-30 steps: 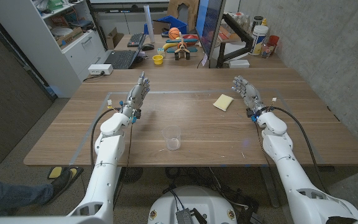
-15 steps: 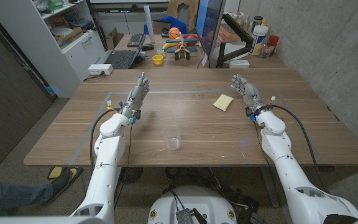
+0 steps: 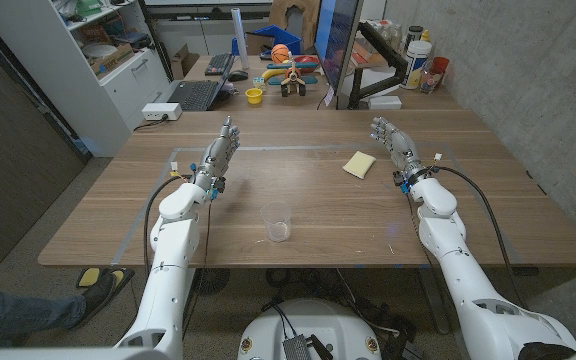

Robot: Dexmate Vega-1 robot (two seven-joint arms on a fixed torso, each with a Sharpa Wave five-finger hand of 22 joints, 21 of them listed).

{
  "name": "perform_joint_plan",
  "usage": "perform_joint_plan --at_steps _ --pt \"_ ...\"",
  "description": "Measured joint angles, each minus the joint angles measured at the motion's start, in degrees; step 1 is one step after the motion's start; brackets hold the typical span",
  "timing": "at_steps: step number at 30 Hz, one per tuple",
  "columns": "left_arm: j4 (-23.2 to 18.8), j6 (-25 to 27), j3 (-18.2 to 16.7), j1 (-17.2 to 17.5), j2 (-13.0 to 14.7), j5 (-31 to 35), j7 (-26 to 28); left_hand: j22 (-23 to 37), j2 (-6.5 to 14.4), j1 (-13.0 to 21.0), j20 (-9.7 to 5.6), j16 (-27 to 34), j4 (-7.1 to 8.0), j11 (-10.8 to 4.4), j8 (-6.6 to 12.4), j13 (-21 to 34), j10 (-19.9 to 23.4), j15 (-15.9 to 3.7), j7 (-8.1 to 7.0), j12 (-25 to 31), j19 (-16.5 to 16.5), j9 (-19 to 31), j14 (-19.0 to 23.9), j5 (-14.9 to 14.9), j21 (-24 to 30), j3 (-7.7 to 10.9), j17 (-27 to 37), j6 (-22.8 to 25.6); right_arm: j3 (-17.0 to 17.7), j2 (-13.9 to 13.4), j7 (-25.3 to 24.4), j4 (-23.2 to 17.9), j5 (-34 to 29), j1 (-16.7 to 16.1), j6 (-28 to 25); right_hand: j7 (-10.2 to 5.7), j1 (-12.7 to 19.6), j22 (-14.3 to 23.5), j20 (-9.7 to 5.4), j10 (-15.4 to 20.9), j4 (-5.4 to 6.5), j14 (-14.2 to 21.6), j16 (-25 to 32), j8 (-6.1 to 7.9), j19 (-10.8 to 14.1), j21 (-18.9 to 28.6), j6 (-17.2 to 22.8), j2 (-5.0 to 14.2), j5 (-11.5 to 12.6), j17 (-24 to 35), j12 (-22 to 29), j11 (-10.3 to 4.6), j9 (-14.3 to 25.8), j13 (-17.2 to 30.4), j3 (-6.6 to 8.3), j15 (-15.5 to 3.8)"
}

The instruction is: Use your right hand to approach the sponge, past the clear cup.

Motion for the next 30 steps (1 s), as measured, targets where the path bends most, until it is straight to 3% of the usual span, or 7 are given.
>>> perform_joint_plan --at_steps 30 --pt "-0.59 0.43 -0.47 0.41 0.14 0.07 -0.20 0.00 0.45 0.45 0.21 0.00 -0.01 0.00 0.00 0.00 0.00 0.00 0.00 0.00 -0.21 0.00 0.00 -0.21 0.00 -0.35 0.00 -0.01 -1.37 -0.22 -2.12 1.60 -3.72 0.39 5.12 -1.86 -0.31 0.16 0.00 0.88 -0.47 0.20 0.00 0.00 0.60 -1.11 1.86 -0.31 0.22 -0.26 0.00 -1.34 -0.26 0.00 -0.01 -0.21"
